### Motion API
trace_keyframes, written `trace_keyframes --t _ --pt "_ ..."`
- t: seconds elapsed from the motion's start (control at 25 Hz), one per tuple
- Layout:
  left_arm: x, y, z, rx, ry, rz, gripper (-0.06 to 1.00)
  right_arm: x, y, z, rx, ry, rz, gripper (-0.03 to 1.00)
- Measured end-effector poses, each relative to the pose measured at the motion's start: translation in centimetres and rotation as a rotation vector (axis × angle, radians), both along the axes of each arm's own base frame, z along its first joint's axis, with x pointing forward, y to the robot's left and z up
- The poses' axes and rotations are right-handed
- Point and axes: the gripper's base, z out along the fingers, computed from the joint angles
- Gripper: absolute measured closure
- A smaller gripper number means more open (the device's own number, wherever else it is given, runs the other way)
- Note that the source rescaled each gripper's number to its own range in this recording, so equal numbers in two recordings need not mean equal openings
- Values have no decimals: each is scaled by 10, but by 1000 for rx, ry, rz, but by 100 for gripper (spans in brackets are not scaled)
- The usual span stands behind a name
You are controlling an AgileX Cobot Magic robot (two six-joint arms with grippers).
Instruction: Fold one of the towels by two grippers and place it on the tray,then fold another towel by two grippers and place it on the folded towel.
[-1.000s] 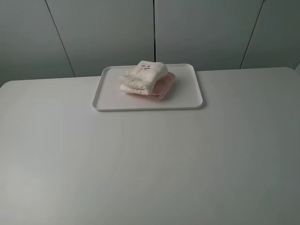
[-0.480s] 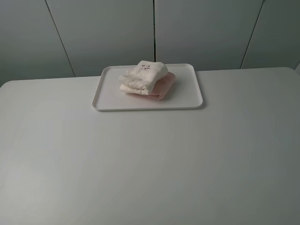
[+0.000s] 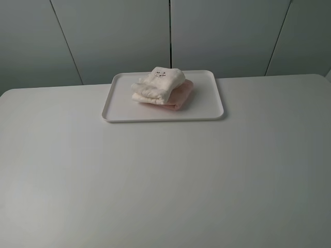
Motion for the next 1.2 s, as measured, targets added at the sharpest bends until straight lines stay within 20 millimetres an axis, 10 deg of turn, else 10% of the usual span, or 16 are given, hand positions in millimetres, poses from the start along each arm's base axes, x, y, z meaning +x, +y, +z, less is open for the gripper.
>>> trace_keyframes --t 1.2 --pt "0 1 0 15 1 10 5 0 2 0 -24 -3 70 -3"
